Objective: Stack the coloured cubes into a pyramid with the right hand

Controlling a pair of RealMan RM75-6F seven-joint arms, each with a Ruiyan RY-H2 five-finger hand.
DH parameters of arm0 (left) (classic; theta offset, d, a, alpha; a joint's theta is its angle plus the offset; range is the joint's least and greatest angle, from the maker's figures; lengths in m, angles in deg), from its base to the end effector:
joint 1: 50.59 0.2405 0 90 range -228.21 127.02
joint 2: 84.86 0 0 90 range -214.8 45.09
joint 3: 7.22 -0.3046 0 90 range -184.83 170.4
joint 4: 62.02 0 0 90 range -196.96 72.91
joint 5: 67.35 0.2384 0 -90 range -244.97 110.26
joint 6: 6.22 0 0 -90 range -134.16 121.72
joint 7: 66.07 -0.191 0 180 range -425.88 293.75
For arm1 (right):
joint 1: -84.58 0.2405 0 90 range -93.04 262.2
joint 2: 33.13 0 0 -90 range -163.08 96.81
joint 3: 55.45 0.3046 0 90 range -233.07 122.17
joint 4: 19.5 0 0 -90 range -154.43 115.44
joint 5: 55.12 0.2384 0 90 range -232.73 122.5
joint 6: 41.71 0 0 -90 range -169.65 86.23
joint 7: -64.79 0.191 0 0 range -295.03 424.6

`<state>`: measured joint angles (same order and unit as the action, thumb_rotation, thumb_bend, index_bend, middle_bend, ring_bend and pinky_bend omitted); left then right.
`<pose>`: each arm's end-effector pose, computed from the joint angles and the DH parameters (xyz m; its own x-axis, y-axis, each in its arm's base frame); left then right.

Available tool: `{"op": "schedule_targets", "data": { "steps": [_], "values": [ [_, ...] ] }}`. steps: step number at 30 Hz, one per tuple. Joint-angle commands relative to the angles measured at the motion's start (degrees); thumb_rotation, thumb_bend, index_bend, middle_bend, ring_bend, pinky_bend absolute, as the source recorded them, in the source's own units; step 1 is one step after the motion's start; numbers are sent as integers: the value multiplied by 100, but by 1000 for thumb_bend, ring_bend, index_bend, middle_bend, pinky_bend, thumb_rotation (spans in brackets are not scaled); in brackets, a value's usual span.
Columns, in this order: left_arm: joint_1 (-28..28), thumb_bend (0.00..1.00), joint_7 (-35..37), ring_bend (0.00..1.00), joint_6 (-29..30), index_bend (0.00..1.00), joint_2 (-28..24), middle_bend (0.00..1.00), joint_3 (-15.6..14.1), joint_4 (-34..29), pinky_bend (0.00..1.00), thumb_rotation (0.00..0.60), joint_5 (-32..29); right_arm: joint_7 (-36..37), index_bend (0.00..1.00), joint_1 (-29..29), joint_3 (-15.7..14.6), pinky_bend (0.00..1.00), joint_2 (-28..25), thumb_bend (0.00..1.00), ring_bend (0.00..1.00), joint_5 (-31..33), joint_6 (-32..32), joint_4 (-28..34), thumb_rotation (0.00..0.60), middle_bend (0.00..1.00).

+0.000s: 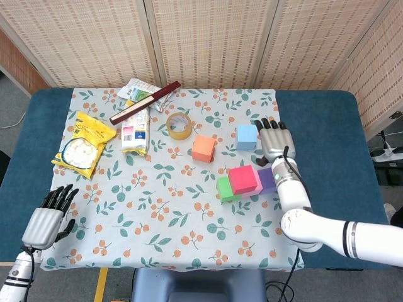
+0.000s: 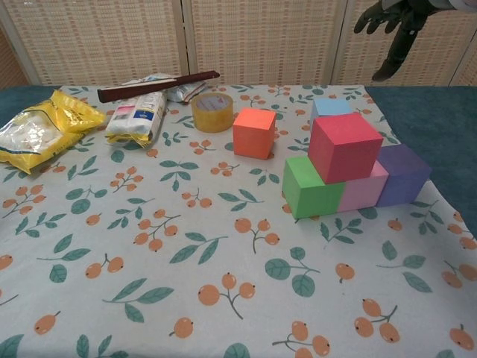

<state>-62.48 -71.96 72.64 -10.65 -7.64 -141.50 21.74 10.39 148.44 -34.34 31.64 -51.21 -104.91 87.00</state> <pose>-0.3710 0.2676 0.0766 0.5516 0.0890 0.8294 0.8278 -0.1805 -0.5312 -0.1069 -0.4871 0.0934 0.4775 -0.3732 0.7954 -0.8444 0.0553 0.5329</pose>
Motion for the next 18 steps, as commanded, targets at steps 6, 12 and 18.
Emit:
{"op": "schedule_targets", "data": {
  "steps": [6, 12, 18],
  "values": [
    [-47, 437, -316, 0, -144, 0, 183, 0, 86, 147, 145, 600, -212, -92, 0, 382, -330, 0, 951, 189, 0, 186, 960, -2049, 600, 0],
    [-89, 438, -489, 0, -265, 0, 315, 0, 189, 293, 146, 600, -434, -369, 0, 686, -553, 0, 1801, 189, 0, 384, 1468, -3499, 600, 0],
    [-122, 436, -573, 0, -301, 0, 381, 0, 238, 370, 146, 600, -517, -523, 0, 847, -634, 0, 2586, 189, 0, 508, 1969, -4705, 600, 0]
  ]
}}
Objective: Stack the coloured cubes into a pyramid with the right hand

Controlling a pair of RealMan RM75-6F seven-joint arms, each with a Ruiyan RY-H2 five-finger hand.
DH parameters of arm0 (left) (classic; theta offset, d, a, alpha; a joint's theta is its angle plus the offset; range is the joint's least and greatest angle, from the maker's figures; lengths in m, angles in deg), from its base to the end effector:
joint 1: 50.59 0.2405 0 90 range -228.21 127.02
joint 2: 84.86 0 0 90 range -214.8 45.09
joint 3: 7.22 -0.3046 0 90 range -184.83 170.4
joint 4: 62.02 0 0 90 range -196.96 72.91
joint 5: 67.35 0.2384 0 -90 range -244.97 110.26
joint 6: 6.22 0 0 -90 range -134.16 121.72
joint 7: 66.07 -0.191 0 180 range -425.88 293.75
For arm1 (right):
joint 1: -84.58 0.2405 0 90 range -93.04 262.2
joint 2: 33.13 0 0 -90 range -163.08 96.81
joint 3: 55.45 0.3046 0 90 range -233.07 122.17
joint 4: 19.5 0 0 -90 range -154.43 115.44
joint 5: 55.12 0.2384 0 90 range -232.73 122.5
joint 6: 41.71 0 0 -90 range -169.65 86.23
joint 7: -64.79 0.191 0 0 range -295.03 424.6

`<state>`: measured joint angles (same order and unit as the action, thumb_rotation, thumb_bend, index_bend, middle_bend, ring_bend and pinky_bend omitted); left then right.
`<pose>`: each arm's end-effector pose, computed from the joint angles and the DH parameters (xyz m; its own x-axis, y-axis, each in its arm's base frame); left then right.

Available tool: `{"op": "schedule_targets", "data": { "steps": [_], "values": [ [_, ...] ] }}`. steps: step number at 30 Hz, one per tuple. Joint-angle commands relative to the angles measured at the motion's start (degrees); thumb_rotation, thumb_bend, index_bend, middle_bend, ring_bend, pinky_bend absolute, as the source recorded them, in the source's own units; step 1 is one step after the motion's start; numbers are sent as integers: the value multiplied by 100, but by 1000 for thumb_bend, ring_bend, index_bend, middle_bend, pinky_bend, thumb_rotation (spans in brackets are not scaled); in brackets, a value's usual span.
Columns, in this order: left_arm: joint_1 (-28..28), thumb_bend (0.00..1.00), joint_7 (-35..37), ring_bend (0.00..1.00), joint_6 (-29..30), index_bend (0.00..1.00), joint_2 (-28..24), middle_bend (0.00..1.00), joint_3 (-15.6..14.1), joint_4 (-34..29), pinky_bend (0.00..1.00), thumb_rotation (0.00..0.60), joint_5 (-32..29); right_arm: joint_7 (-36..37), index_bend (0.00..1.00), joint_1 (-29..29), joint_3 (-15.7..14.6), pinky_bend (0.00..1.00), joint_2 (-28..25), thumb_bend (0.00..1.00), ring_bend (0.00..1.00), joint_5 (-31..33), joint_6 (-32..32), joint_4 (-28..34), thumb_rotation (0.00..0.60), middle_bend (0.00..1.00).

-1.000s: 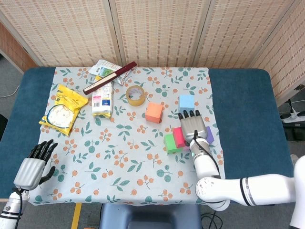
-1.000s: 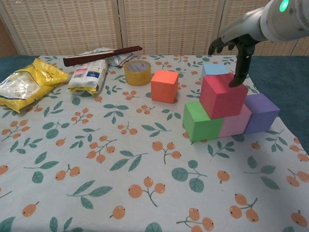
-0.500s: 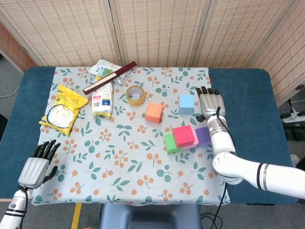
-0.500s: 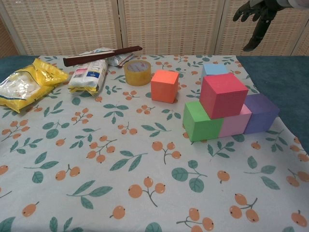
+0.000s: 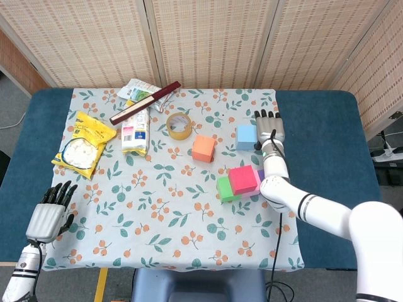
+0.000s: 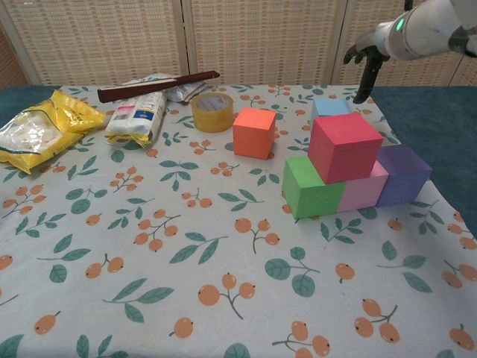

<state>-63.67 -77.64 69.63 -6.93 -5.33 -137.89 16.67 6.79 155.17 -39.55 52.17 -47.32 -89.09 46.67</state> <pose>-0.3846 0.2876 0.0630 0.6147 0.0933 0.7832 0.7880 -0.1139 -0.6050 -0.1447 -0.5863 0.0144 0.5065 -0.4023 0.7626 -0.7977 0.1172 0.5916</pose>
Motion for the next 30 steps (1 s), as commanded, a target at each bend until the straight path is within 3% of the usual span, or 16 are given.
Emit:
{"op": "schedule_targets", "data": {
  "steps": [1, 15, 21, 24, 30],
  "values": [
    [-8, 436, -7, 0, -10, 0, 14, 0, 14, 22, 146, 600, -27, -198, 0, 196, -123, 0, 656, 189, 0, 136, 461, -858, 600, 0],
    [-50, 438, -93, 0, -145, 0, 77, 0, 70, 126, 147, 600, -239, -448, 16, 281, 38, 0, 1759, 189, 0, 113, 1124, -2747, 600, 0],
    [-58, 438, -109, 0, -160, 0, 84, 0, 83, 146, 148, 600, -285, -518, 288, 285, 238, 1, 2102, 189, 0, 26, 1241, -3319, 600, 0],
    [-59, 437, -109, 0, -151, 0, 81, 0, 85, 148, 147, 600, -288, -399, 458, 294, 374, 56, 2294, 189, 0, -166, 1220, -3597, 600, 42],
    [-56, 438, -77, 0, -123, 0, 65, 0, 77, 130, 147, 600, -273, -362, 582, 307, 678, 132, 2485, 189, 0, -390, 1208, -3902, 600, 109]
  ]
}}
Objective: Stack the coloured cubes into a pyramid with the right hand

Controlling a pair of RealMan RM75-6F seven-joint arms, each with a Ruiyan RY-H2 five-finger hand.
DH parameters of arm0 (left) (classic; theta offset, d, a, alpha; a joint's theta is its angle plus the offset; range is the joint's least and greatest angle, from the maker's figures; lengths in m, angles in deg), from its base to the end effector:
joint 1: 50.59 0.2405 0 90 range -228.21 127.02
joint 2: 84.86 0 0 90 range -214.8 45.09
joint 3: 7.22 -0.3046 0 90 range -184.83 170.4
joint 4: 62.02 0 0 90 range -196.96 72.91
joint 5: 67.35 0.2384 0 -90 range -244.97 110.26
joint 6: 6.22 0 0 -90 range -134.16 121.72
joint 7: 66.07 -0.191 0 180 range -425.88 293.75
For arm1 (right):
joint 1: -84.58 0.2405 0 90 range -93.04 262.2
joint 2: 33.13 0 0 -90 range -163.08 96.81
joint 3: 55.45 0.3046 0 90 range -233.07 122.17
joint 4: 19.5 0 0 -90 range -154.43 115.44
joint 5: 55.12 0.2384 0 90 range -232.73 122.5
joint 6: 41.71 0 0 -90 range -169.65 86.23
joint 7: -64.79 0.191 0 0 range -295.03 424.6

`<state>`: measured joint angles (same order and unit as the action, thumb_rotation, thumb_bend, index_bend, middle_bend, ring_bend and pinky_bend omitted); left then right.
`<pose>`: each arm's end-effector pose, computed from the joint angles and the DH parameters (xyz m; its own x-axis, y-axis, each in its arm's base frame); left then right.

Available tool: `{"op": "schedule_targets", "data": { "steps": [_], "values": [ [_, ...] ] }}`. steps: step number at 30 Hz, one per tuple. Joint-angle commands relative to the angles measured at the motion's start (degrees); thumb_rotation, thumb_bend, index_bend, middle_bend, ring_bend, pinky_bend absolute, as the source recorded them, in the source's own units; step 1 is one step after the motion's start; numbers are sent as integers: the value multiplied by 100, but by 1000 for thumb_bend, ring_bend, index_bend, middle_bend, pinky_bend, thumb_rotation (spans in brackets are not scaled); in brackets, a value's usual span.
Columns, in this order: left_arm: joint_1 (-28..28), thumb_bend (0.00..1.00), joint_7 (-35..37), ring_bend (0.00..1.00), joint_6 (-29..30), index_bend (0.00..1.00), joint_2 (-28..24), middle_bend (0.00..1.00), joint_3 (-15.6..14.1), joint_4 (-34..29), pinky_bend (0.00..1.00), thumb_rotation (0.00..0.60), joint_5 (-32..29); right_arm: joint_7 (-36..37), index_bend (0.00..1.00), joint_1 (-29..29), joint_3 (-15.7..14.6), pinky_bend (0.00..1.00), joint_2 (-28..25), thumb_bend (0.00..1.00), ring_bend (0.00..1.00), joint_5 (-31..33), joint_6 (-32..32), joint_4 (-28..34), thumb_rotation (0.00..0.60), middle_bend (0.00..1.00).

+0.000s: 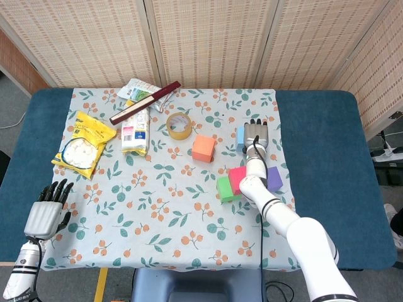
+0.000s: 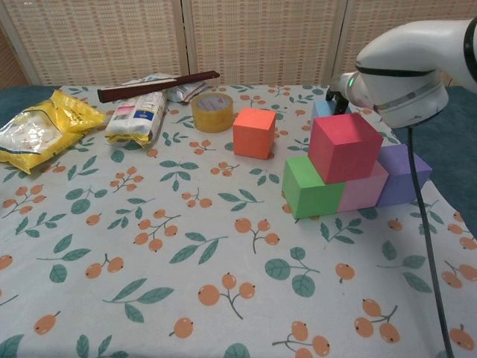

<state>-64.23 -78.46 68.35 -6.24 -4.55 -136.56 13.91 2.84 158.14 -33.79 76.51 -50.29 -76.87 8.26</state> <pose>-0.3938 0.2956 0.0638 0.6239 0.1048 0.7745 0.7815 -0.0731 -0.6196 -0.1574 -0.6162 -0.0756 0.4975 -0.4032 0.7681 -0.7884 0.1591 0.5942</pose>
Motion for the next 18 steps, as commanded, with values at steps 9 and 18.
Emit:
{"op": "schedule_targets", "data": {
  "steps": [9, 18],
  "values": [
    [6, 437, 52, 0, 33, 0, -40, 0, -16, -39, 147, 600, 34, 202, 693, -45, 428, 141, -265, 189, 0, -410, -272, 355, 600, 150],
    [36, 437, 65, 0, 113, 0, -86, 0, -89, -138, 147, 600, 148, 943, 720, -1290, 449, 144, -2899, 189, 0, -1391, -1377, 4653, 600, 167]
  ]
}}
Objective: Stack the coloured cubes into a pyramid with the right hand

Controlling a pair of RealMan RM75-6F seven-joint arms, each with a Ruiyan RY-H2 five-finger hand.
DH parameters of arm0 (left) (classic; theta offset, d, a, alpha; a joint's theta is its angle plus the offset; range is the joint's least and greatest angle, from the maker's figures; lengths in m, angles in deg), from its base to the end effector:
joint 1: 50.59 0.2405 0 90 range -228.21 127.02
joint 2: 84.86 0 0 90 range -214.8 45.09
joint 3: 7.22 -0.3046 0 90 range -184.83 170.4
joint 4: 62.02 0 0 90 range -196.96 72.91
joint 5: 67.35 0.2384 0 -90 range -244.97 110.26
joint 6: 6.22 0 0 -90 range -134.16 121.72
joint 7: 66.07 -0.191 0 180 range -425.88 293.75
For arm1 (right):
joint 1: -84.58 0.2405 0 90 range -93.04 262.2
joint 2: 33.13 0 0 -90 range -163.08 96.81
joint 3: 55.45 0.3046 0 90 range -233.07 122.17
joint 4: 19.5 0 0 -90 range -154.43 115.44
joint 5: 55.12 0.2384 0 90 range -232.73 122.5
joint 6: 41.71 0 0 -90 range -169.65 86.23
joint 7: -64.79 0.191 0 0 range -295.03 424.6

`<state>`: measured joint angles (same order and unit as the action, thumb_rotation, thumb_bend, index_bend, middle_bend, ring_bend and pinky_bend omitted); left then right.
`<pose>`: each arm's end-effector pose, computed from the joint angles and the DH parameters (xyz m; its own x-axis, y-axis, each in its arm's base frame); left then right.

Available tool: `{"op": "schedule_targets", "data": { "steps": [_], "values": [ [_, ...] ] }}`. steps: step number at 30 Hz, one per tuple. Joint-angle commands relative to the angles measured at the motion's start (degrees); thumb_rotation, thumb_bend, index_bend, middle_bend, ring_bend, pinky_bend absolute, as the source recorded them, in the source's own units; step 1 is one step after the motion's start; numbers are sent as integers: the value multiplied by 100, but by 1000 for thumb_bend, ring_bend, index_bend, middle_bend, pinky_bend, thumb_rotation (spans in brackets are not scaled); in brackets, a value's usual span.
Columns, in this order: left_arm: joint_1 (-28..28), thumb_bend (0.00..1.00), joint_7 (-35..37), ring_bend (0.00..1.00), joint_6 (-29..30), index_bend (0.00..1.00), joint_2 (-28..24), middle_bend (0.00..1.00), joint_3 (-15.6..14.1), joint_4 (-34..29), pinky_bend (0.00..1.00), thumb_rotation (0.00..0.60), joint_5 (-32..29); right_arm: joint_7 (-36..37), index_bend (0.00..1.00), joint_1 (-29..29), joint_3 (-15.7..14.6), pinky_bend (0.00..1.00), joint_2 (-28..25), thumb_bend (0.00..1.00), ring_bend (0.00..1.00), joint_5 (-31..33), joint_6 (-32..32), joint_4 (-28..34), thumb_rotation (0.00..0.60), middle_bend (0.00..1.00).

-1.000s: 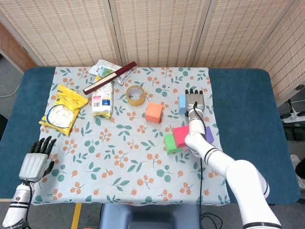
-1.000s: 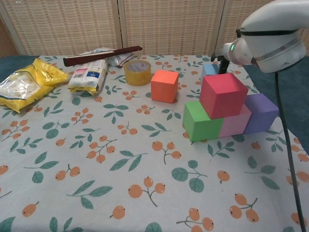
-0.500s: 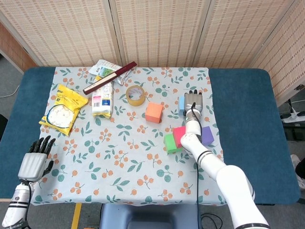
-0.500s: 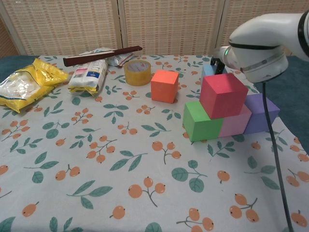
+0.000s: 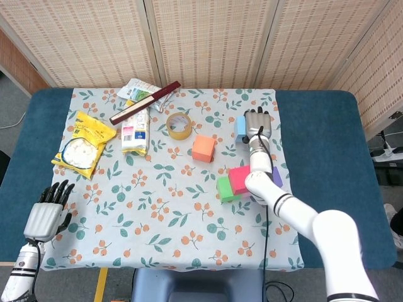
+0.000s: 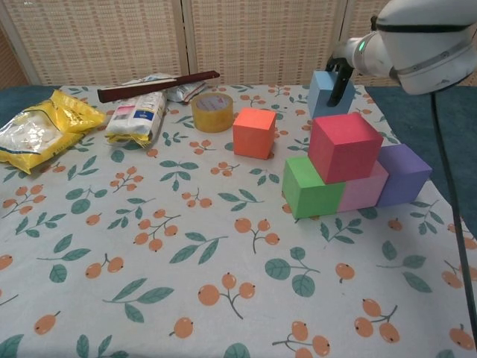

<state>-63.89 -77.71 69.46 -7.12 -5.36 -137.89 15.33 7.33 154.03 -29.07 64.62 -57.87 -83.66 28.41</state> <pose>-0.3883 0.2894 0.0657 0.6143 0.0986 0.7829 0.7889 -0.0949 -0.6071 -0.1323 -0.6177 -0.0198 0.4628 -0.3211 0.8263 -0.8438 0.1261 0.5216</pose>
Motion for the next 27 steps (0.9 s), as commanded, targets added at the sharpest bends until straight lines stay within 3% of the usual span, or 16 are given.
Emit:
{"op": "schedule_targets", "data": {
  "steps": [1, 7, 15, 20, 27],
  "values": [
    [3, 437, -23, 0, 3, 0, 7, 0, -13, -12, 147, 600, 12, 618, 722, -1059, -43, 144, -2055, 189, 0, -732, -718, 3114, 600, 167],
    [6, 438, -118, 0, 58, 0, 39, 0, -15, -43, 148, 600, 43, 1198, 726, -1857, -294, 144, -3575, 189, 0, -1460, -555, 4921, 600, 167],
    [29, 437, -151, 0, 166, 0, 44, 0, -14, -65, 148, 600, 101, 2204, 726, -2735, -763, 144, -4725, 189, 0, -2732, -203, 5954, 600, 167],
    [38, 436, -125, 0, 220, 0, 44, 0, -22, -68, 148, 600, 154, 2669, 727, -2984, -1065, 144, -4811, 189, 0, -3416, 28, 6049, 600, 167],
    [58, 436, -96, 0, 293, 0, 16, 0, -25, -99, 148, 600, 204, 3087, 727, -2990, -1358, 144, -4406, 189, 0, -4019, 38, 5844, 600, 167]
  ]
}}
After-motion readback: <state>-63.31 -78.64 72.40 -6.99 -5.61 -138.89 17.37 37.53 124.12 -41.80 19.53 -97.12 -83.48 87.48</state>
